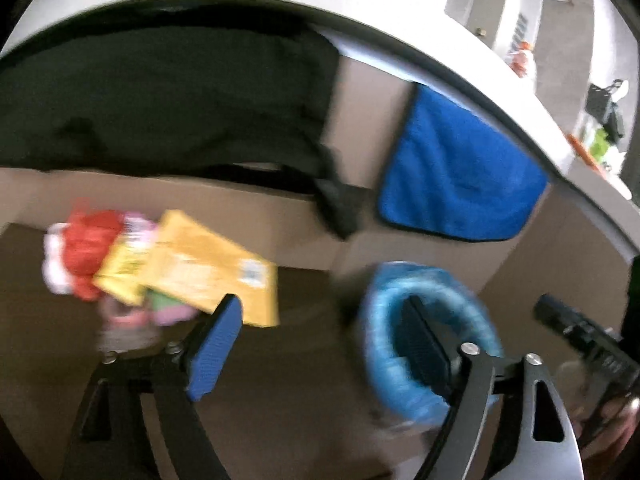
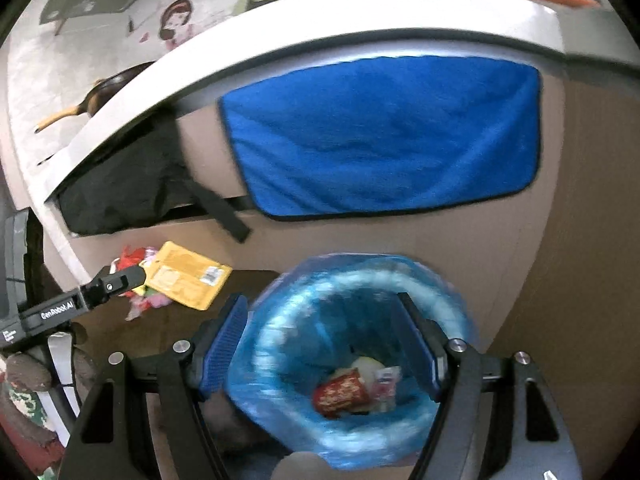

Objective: Collect trash
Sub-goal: 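Move both tools back over the remaining trash on the table, then grasp the yellow snack bag with the right gripper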

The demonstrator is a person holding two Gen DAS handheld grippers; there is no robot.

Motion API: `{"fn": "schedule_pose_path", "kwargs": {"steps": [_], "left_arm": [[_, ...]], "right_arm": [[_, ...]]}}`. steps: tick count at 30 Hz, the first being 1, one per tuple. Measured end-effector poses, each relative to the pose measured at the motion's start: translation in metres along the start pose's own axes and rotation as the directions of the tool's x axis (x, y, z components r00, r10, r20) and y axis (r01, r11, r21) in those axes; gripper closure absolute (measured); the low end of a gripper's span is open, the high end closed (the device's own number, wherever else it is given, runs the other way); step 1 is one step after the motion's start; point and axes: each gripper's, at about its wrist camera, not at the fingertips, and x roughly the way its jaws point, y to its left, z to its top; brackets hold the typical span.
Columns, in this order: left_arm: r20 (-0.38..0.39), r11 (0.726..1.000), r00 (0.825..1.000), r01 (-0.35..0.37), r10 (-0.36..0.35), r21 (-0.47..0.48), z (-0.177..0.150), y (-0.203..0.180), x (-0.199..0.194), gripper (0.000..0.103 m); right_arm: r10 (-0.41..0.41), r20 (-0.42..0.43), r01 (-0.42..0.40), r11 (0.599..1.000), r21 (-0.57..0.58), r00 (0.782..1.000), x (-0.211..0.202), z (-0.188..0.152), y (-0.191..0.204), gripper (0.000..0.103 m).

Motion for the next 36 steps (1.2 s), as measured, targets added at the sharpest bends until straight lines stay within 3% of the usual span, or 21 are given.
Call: {"fn": "schedule_pose_path", "kwargs": {"steps": [1, 2, 10, 15, 20, 22, 27, 29, 33, 36], "left_arm": [[-0.002, 0.999, 0.999, -0.038, 0.038, 0.007, -0.002, 0.012, -0.005, 0.005], [-0.008, 0.998, 0.998, -0.064, 0.064, 0.011, -0.003, 0.023, -0.009, 0.003], [-0.061, 0.98, 0.987, -0.158, 0.152, -0.123, -0.012, 0.136, -0.043, 0.003], [-0.064, 0.951, 0.984, -0.179, 0.168, -0.251, -0.013, 0.205, -0.052, 0.003], [-0.046, 0.946, 0.986, -0.166, 0.16, -0.279, -0.011, 0.25, -0.046, 0.003], [-0.038, 0.953, 0.99, -0.144, 0.138, -0.266, -0.008, 0.259, -0.042, 0.003], [-0.031, 0.963, 0.987, -0.16, 0.157, -0.217, 0.0, 0.268, -0.038, 0.003], [-0.03, 0.963, 0.987, -0.162, 0.16, -0.215, 0.0, 0.272, -0.037, 0.003], [-0.056, 0.961, 0.989, -0.147, 0.138, -0.234, -0.005, 0.28, -0.031, 0.003], [-0.057, 0.956, 0.99, -0.142, 0.131, -0.259, -0.009, 0.283, -0.03, 0.003]], "right_arm": [[0.009, -0.002, -0.009, 1.0, -0.01, 1.0, 0.0, 0.001, 0.01, 0.032], [0.019, -0.004, -0.02, 1.0, -0.021, 1.0, 0.001, 0.002, 0.02, 0.032], [0.121, -0.084, -0.134, 0.978, -0.162, 0.989, 0.037, 0.003, 0.114, 0.032], [0.197, -0.166, -0.227, 0.956, -0.184, 0.966, 0.083, 0.003, 0.161, 0.032], [0.281, -0.261, -0.32, 0.94, -0.116, 0.923, 0.152, 0.008, 0.191, 0.032], [0.287, -0.279, -0.324, 0.941, -0.098, 0.916, 0.181, 0.011, 0.2, 0.032], [0.196, -0.293, -0.229, 0.97, -0.083, 0.936, 0.249, 0.016, 0.206, 0.032], [0.186, -0.314, -0.215, 0.975, -0.058, 0.931, 0.268, 0.015, 0.203, 0.032], [0.295, -0.392, -0.307, 0.951, 0.034, 0.871, 0.292, 0.002, 0.207, 0.028], [0.319, -0.433, -0.371, 0.928, -0.039, 0.843, 0.28, -0.01, 0.23, 0.027]]}}
